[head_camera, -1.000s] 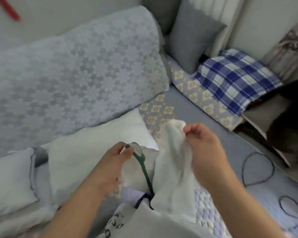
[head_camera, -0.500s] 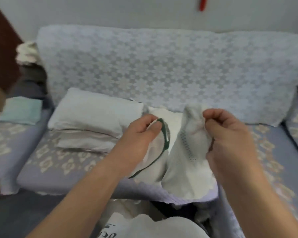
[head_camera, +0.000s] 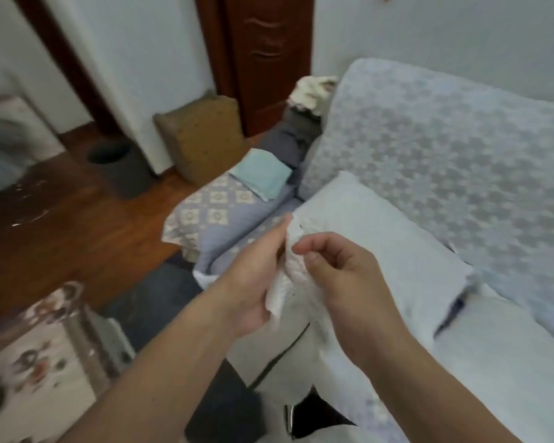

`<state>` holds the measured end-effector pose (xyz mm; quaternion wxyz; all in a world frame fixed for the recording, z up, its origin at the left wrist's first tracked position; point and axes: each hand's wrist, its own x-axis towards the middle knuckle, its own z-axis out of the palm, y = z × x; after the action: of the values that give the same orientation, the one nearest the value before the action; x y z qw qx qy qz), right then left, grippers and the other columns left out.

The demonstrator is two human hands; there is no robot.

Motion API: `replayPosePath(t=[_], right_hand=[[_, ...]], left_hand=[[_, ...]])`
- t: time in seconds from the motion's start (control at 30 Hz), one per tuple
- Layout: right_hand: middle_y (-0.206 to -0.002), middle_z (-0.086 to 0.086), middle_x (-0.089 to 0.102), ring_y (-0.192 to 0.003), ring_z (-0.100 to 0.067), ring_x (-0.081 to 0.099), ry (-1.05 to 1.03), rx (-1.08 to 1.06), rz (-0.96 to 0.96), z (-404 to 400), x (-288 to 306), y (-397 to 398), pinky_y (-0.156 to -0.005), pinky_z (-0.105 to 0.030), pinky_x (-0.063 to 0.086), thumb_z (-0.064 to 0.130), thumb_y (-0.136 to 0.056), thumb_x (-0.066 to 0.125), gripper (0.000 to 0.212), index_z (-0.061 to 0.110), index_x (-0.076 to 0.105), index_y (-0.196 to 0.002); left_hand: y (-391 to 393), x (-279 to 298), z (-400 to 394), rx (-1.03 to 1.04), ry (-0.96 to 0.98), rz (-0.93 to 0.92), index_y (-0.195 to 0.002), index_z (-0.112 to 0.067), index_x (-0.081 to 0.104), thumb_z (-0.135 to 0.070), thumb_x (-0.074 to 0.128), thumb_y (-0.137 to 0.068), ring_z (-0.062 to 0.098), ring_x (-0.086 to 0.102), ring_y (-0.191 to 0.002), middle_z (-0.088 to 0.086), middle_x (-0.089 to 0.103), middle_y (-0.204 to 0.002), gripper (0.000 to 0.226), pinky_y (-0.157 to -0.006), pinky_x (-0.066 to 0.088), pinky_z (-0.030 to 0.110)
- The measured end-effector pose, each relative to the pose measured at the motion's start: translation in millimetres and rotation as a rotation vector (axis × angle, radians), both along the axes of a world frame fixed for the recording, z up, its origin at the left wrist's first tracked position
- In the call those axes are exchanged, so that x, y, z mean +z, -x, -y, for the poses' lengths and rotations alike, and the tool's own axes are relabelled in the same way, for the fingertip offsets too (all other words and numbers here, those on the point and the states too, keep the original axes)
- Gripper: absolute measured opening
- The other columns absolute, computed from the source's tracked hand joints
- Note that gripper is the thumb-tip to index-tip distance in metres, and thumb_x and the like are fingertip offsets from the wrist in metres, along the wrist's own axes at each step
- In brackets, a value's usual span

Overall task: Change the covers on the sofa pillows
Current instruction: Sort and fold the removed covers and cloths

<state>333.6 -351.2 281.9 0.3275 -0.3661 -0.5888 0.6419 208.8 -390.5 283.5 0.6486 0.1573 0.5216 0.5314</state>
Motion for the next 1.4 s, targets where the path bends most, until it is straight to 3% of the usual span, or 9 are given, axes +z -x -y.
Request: replayPosePath(t=[0.13,0.27,0.4,0.53,0.7,0.93,1.13,1.3,1.4], right_hand=[[-0.079,0.009,0.07,-0.068,-0.006,0.059,-0.109,0.236,0.018,-12.5,-11.6,80.2,-0.065,-0.021,0.045,0.003,-0.096,0.057,0.032,0.027,0.072,-0.082],[-0.078,0.02,0.07,-0.073,0.007,0.06,0.029,0.573,-0.001,-35.5,-21.7,138.7,-0.068,-0.008,0.043,-0.002,-0.097,0.054,0.032,0.02,0.075,-0.086],[-0.11,0.009,0.067,-0.106,-0.005,0.063,-0.01,0.65,-0.023,-75.5,-45.8,179.7,-0.086,-0.022,0.05,0.004,-0.094,0.064,0.024,0.022,0.068,-0.109],[-0.139,0.032,0.034,-0.134,0.009,0.035,-0.178,0.737,0.139,-87.1,-75.8,221.2,-0.105,-0.017,0.039,0.044,-0.076,0.078,0.08,0.049,0.031,-0.14],[-0.162,0.02,-0.004,-0.15,-0.002,-0.003,-0.379,0.572,0.336,-60.2,-110.0,312.2,-0.124,-0.035,0.014,0.07,-0.068,0.07,0.125,0.035,-0.012,-0.155],[-0.152,0.007,0.038,-0.139,-0.015,0.038,-0.459,0.218,0.358,-64.6,-120.4,521.1,-0.113,-0.043,0.038,0.076,-0.072,0.06,0.101,0.027,0.024,-0.153],[-0.125,-0.008,0.068,-0.112,-0.031,0.062,-0.519,0.186,0.686,-114.8,-149.8,620.5,-0.083,-0.032,0.044,0.028,-0.095,0.039,0.042,0.02,0.06,-0.131],[-0.08,-0.006,0.062,-0.084,-0.038,0.062,-0.719,0.293,0.922,-159.3,-110.6,720.5,-0.053,-0.032,0.027,0.011,-0.095,0.051,0.011,0.018,0.057,-0.089],[-0.076,-0.003,0.06,-0.073,-0.034,0.054,-0.696,0.344,0.905,-171.0,-94.1,808.4,-0.056,-0.035,0.038,0.012,-0.091,0.052,0.014,0.024,0.058,-0.086]], left_hand=[[74.8,10.4,0.3,0.041,0.086,-0.014,-0.067,-0.009,0.069,-0.044,0.055,-0.095,0.022,0.066,-0.065,0.011,0.065,-0.069,0.047,-0.061,0.053,0.03],[144.8,0.5,-1.2,0.314,0.136,-0.207,-0.075,-0.01,0.06,-0.009,0.068,-0.079,0.019,0.053,-0.059,0.011,0.051,-0.07,0.009,-0.054,0.044,0.029],[191.8,-0.4,-7.3,0.531,0.165,-0.252,-0.079,-0.008,0.064,-0.007,0.056,-0.098,0.021,0.061,-0.063,0.014,0.061,-0.077,0.021,-0.054,0.051,0.028],[234.3,-1.8,-22.6,0.724,0.153,-0.18,-0.095,0.001,0.066,-0.01,0.053,-0.103,0.029,0.069,-0.079,0.022,0.07,-0.092,0.019,-0.067,0.06,0.036],[310.9,-8.1,-49.2,1.025,0.119,0.006,-0.122,0.009,0.06,-0.011,0.054,-0.103,0.044,0.065,-0.114,0.033,0.065,-0.122,0.029,-0.098,0.052,0.059],[471.2,-11.2,-75.8,1.079,0.07,0.08,-0.096,-0.009,0.058,-0.028,0.055,-0.103,0.029,0.065,-0.096,0.014,0.064,-0.109,0.021,-0.089,0.053,0.042],[638.9,19.1,-29.6,1.026,0.059,0.119,-0.101,-0.001,0.055,-0.015,0.056,-0.103,0.031,0.064,-0.104,0.018,0.063,-0.119,0.014,-0.097,0.054,0.052],[766.0,10.3,5.6,1.019,0.13,0.044,-0.11,-0.006,0.061,-0.01,0.058,-0.101,0.032,0.068,-0.106,0.02,0.066,-0.116,0.011,-0.095,0.056,0.051],[853.4,-17.3,19.8,1.016,0.292,-0.203,-0.113,-0.011,0.066,-0.017,0.057,-0.102,0.03,0.069,-0.101,0.015,0.068,-0.113,0.015,-0.088,0.06,0.047]])
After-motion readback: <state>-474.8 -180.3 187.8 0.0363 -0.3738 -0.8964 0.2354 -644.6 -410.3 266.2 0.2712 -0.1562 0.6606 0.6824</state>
